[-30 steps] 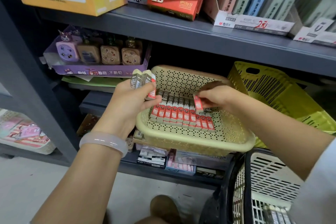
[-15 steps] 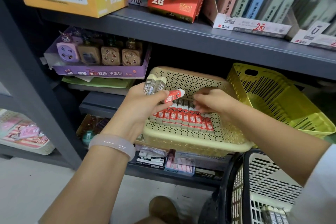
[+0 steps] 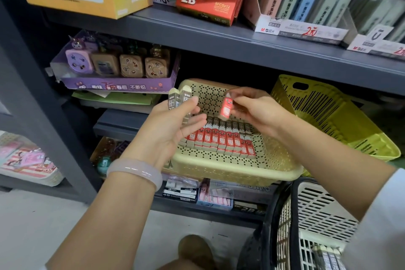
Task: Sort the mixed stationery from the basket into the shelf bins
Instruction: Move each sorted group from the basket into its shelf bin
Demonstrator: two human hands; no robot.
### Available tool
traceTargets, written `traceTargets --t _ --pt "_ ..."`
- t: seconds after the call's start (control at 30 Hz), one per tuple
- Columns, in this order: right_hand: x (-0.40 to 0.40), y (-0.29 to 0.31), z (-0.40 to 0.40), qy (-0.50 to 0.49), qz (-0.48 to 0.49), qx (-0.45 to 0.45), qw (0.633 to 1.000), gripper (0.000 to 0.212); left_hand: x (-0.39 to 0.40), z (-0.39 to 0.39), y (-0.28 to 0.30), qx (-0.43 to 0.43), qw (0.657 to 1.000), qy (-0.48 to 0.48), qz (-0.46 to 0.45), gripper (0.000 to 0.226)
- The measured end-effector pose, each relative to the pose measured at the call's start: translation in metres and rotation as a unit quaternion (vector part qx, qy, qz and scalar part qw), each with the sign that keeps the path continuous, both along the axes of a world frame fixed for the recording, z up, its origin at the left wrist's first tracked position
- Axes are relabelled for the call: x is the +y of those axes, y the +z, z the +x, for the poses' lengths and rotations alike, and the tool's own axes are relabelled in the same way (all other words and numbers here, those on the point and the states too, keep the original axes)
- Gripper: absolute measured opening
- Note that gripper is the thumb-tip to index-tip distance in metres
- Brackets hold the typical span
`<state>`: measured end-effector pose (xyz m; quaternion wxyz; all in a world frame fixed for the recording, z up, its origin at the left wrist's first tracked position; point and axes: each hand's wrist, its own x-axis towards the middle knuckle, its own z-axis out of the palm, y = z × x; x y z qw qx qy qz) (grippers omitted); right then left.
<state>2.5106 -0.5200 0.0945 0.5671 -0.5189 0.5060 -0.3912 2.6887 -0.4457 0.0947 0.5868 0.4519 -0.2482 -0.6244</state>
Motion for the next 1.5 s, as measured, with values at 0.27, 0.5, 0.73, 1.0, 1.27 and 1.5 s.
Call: traceTargets --t 0.27,0.5,0.73,1.0,1.27,1.5 --pt "-0.009 -0.022 -0.018 0.033 0.06 0.542 0.838 0.026 0.002 -0.001 0.001 -0.059 0.998 0.001 0.003 0.016" --pt "-0.004 -0.021 -0.016 0.034 0.017 0.568 0.822 0.032 0.0 0.002 0.0 -0.071 0.997 -0.018 0.004 0.006" --pt "0.014 0.014 0.017 0.168 -0.018 0.119 0.978 0.021 0.0 -0.003 -0.002 -0.079 0.996 -0.047 -0.02 0.007" --pt "0.009 0.011 0.034 0.093 0.075 -0.097 0.988 0.005 0.001 0.002 -0.003 -0.098 0.994 -0.005 -0.046 0.01" --pt "-0.03 -0.015 0.039 -0.11 0.04 0.132 0.984 0.002 -0.002 0.027 -0.004 -0.212 0.972 0.091 -0.036 0.011" --pt "-0.049 -0.038 0.063 -0.067 0.091 0.281 0.953 0.021 -0.004 0.033 -0.008 -0.288 0.95 0.107 -0.053 0.015"
